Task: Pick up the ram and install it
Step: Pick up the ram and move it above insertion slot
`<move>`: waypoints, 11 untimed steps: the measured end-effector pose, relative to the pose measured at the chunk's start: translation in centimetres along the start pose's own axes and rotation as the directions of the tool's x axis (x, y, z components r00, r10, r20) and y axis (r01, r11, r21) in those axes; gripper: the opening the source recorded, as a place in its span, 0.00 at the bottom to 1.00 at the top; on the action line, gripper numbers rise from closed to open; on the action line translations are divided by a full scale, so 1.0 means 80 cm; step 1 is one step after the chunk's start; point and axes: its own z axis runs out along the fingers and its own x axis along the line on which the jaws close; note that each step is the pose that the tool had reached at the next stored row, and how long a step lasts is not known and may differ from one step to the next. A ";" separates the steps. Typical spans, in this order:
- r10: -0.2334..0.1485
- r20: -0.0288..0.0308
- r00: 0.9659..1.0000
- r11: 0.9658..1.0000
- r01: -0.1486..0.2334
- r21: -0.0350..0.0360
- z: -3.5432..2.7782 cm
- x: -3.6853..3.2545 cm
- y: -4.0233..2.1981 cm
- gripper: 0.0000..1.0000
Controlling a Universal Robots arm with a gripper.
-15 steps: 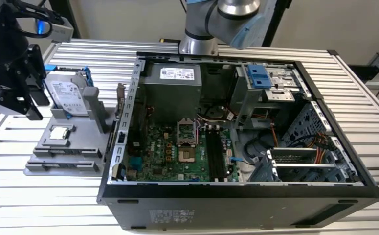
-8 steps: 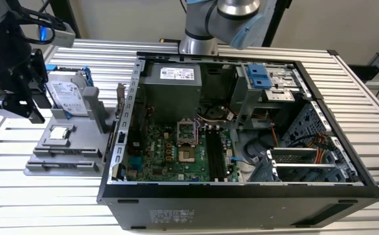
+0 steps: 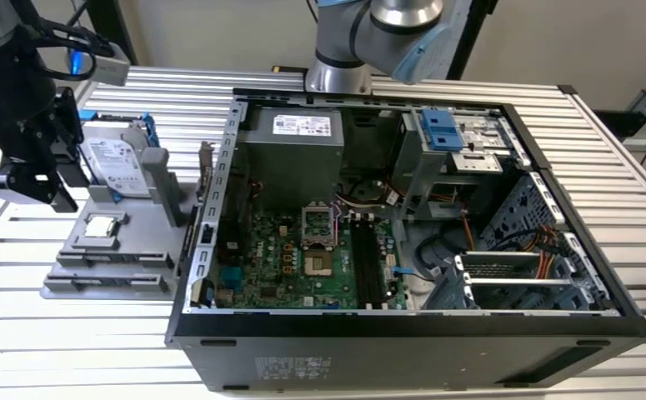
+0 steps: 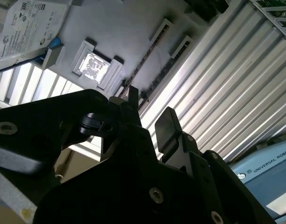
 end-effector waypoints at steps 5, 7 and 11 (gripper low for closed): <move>0.003 0.000 1.000 1.000 -0.003 0.000 0.0039 0.0002 -0.0001 1.00; 0.012 0.000 1.000 1.000 -0.012 0.000 0.0074 0.0005 -0.0001 1.00; 0.026 0.000 1.000 1.000 -0.026 0.000 0.0139 0.0006 -0.0002 1.00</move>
